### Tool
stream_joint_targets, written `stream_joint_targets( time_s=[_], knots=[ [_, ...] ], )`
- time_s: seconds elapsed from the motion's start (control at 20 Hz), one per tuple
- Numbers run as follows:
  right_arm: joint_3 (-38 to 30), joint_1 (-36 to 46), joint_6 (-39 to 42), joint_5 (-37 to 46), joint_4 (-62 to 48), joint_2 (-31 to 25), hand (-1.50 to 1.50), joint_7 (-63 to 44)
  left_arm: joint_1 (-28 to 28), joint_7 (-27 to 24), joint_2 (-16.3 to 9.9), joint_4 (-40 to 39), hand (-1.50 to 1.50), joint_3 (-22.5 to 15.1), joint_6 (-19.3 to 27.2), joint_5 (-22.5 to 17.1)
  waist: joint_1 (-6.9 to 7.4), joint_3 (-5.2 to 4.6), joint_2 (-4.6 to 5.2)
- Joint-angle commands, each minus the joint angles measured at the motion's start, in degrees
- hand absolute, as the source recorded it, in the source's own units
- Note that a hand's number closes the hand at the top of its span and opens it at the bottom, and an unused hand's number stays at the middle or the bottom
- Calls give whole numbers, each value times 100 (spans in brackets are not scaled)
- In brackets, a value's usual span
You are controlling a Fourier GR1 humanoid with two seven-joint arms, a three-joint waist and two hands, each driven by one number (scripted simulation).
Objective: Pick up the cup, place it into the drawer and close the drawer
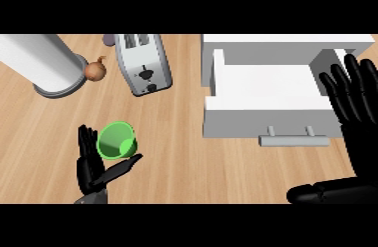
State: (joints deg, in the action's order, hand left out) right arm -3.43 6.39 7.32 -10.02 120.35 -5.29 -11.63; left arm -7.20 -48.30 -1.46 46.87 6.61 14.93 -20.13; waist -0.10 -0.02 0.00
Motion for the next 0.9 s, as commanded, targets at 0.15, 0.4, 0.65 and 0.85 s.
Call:
stream_joint_targets(
  time_s=[0.15,0.4,0.65,0.85],
  knots=[
    [296,-292,-43,350,58,193,-150,248,-739,-324,18,-826,-150,329,-176,-235,-17,-1,4],
    [159,-137,16,307,-287,176,-150,507,-291,-218,-32,-489,-150,176,-712,-395,9,1,1],
    [70,-219,28,33,293,1,-150,-160,-937,-780,-109,-1637,-150,467,-1498,-545,-35,-3,7],
    [77,84,-39,42,-20,57,-150,-92,-1192,-801,-209,-1887,150,460,-1903,-528,-26,-2,8]
  ],
)
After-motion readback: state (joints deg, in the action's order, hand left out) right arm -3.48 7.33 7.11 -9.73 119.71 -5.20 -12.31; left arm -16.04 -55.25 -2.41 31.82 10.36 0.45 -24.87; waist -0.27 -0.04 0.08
